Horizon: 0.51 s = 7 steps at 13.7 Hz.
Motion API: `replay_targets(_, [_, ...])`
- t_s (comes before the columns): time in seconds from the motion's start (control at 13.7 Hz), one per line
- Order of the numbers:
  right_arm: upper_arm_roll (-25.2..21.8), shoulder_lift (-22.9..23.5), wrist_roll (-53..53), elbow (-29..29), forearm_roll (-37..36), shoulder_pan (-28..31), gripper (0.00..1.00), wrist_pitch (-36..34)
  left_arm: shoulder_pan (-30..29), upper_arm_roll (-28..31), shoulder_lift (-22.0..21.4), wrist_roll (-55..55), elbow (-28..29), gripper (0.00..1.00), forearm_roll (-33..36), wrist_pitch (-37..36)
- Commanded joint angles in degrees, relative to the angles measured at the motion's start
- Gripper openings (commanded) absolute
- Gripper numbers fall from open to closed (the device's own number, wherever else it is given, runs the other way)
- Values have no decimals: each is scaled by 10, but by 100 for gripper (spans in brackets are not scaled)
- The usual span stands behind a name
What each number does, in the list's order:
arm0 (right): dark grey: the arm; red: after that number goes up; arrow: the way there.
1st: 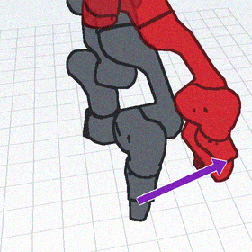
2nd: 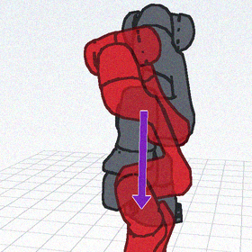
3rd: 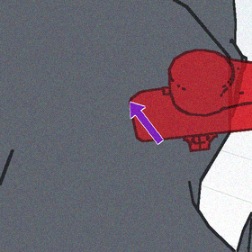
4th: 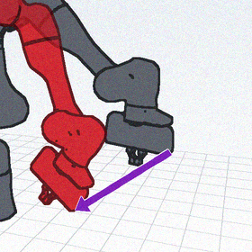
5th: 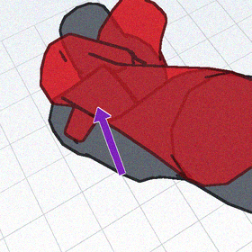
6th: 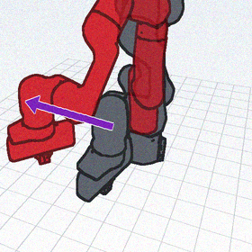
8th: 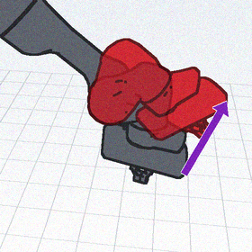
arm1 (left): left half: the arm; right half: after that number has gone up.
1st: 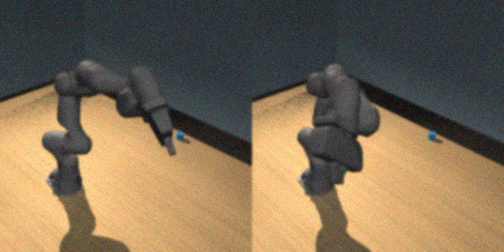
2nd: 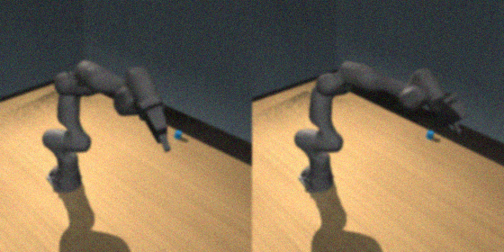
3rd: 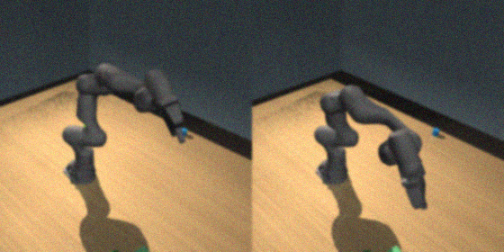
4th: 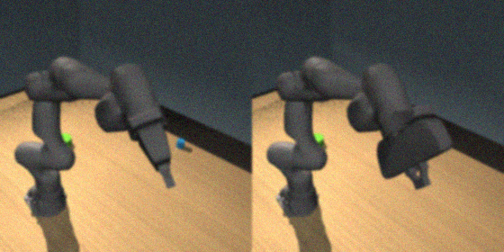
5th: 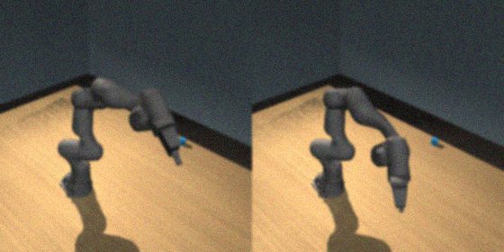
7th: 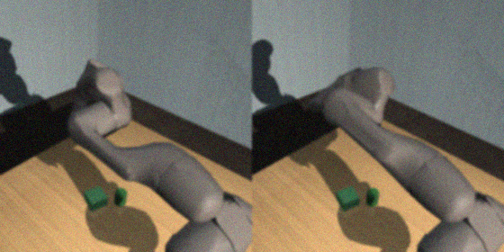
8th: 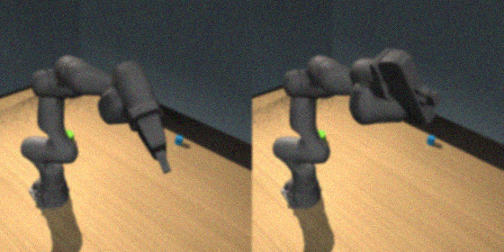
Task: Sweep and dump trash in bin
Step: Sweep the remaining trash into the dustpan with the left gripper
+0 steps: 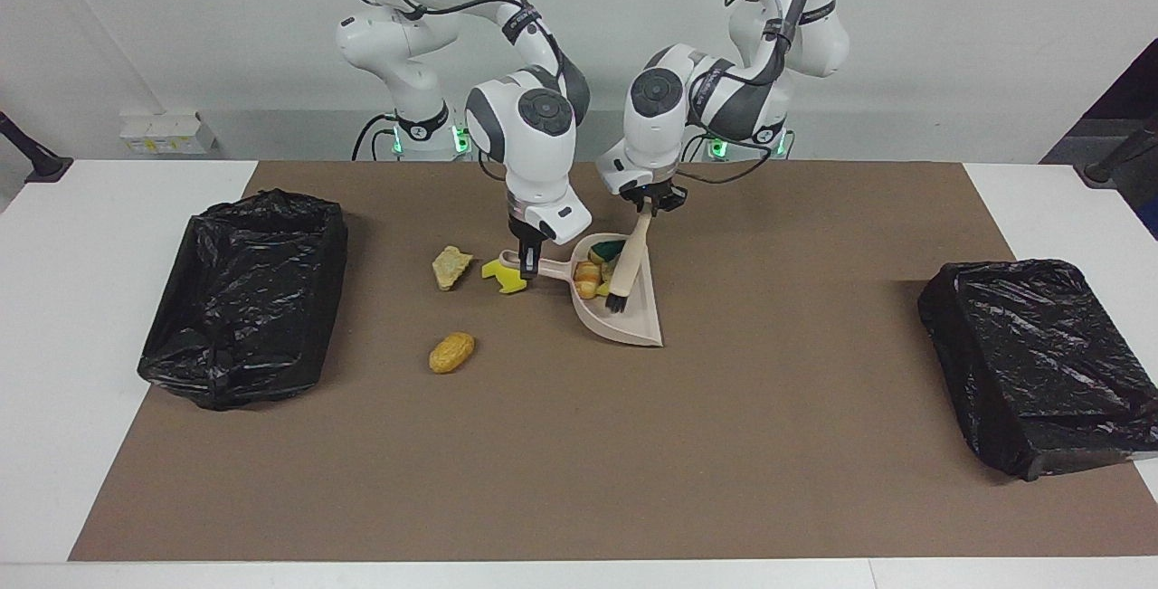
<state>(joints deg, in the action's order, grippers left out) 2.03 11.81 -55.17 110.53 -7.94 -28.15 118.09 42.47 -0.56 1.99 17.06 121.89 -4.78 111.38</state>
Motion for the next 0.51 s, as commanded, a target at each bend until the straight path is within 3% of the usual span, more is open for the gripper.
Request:
replay_targets(0.0, [3, 1, 22, 3, -5, 6, 0, 17, 0, 15, -13, 2, -23, 0, -10, -26])
replay_targets(0.29, [4, -6, 9, 1, 1, 30, 0, 16, -35, 16, -26, 25, -54, 0, -10, -52])
replay_targets(0.44, [4, -10, -25, 0, 40, 45, 0, 16, -35, 15, -29, 42, -51, 0, -10, -51])
